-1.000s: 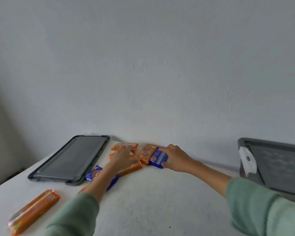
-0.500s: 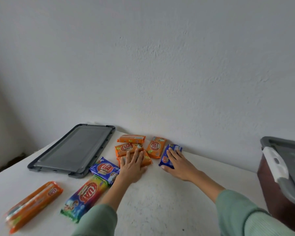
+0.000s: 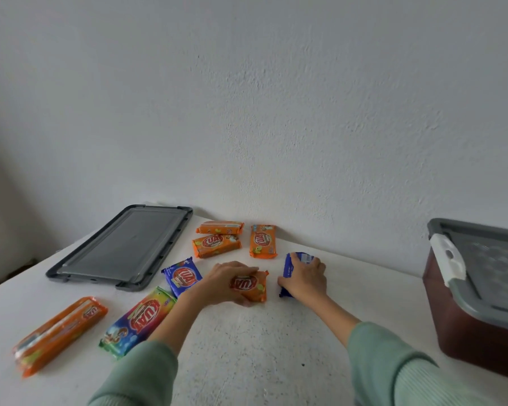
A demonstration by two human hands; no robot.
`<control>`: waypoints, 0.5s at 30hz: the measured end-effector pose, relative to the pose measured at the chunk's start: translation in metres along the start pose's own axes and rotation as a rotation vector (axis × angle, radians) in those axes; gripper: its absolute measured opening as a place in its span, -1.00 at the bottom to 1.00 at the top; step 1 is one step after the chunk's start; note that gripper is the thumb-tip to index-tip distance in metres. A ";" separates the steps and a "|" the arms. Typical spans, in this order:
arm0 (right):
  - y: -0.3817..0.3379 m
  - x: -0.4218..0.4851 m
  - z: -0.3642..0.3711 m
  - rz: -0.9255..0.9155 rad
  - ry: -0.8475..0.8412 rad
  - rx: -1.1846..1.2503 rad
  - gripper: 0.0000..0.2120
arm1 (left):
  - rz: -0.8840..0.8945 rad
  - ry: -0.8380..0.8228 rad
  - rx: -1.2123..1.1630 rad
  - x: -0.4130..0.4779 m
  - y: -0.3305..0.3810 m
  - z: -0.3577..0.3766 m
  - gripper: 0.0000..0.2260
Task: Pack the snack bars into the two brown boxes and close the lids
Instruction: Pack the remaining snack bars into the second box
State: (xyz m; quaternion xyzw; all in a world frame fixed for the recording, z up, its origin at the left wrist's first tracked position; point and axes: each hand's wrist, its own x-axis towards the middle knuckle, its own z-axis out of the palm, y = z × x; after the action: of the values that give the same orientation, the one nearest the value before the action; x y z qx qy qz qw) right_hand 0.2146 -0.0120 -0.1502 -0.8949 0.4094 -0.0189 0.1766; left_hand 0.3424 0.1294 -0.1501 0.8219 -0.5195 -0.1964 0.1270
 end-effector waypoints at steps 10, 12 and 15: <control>0.024 -0.021 -0.061 -0.017 -0.118 0.016 -0.20 | 0.172 0.262 0.204 -0.001 0.056 -0.021 -0.41; 0.033 -0.037 -0.091 -0.091 -0.055 0.006 -0.23 | 0.218 0.289 0.218 -0.004 0.084 -0.035 -0.42; 0.053 -0.077 -0.143 -0.191 0.021 0.040 -0.23 | 0.287 0.317 0.212 -0.011 0.127 -0.052 -0.45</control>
State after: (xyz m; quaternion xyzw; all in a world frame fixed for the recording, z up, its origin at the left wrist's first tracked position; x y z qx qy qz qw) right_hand 0.0998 -0.0302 -0.0253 -0.9258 0.3236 -0.0532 0.1877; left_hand 0.2596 0.0848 -0.0490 0.7690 -0.6221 0.0107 0.1465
